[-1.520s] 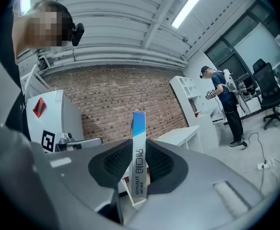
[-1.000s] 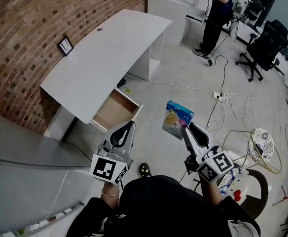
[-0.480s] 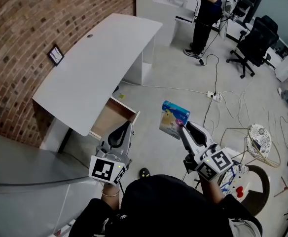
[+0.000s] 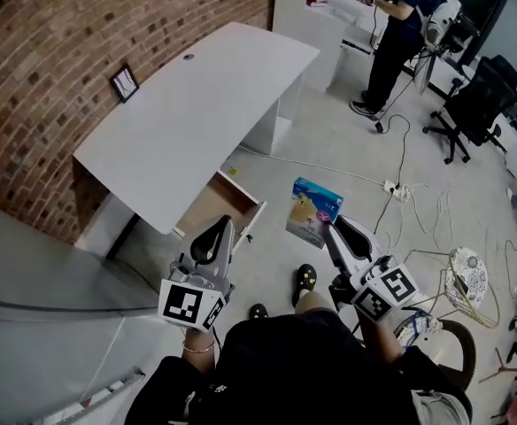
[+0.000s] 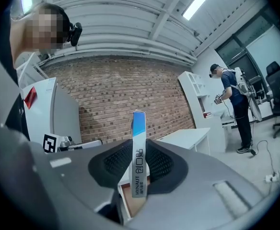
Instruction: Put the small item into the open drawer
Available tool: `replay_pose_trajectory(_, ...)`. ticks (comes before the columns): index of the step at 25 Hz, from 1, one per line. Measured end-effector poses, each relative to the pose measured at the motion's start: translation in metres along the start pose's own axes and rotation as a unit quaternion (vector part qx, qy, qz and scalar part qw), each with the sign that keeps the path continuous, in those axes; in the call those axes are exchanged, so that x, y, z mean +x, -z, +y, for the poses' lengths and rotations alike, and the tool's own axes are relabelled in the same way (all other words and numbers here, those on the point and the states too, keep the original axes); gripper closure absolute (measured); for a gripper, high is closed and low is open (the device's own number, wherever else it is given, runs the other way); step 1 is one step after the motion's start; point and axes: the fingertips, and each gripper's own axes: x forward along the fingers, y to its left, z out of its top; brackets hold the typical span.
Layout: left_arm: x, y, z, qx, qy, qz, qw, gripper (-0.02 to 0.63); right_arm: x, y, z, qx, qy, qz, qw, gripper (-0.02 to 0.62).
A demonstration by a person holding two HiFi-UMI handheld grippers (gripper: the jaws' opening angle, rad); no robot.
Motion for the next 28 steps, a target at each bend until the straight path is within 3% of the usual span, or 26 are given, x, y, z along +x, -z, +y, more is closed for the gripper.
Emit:
replay_pose_trajectory(6, -0.025, -0.004, 0.027, 0.016, -0.075, 0.008, 0.9970, 0.606, 0.040, 0.002, 0.005, 0.005, -0.062, 0.020, 0.998, 0.500)
replay_pose_trajectory(11, -0.042, 0.000, 0.057, 0.023, -0.165, 0.022, 0.9858, 0.606, 0.087, 0.006, 0.005, 0.001, -0.136, 0.043, 0.990, 0.500)
replay_pose_trajectory(15, -0.037, -0.006, 0.076, 0.027, -0.211, 0.028, 0.9766, 0.606, 0.125, 0.006, 0.001, -0.001, -0.182, 0.063, 0.981, 0.500)
replay_pose_trajectory(28, 0.001, -0.002, 0.079, 0.042, -0.304, 0.038, 0.9511, 0.606, 0.180, 0.007, -0.031, -0.003, -0.297, 0.091, 0.950, 0.500)
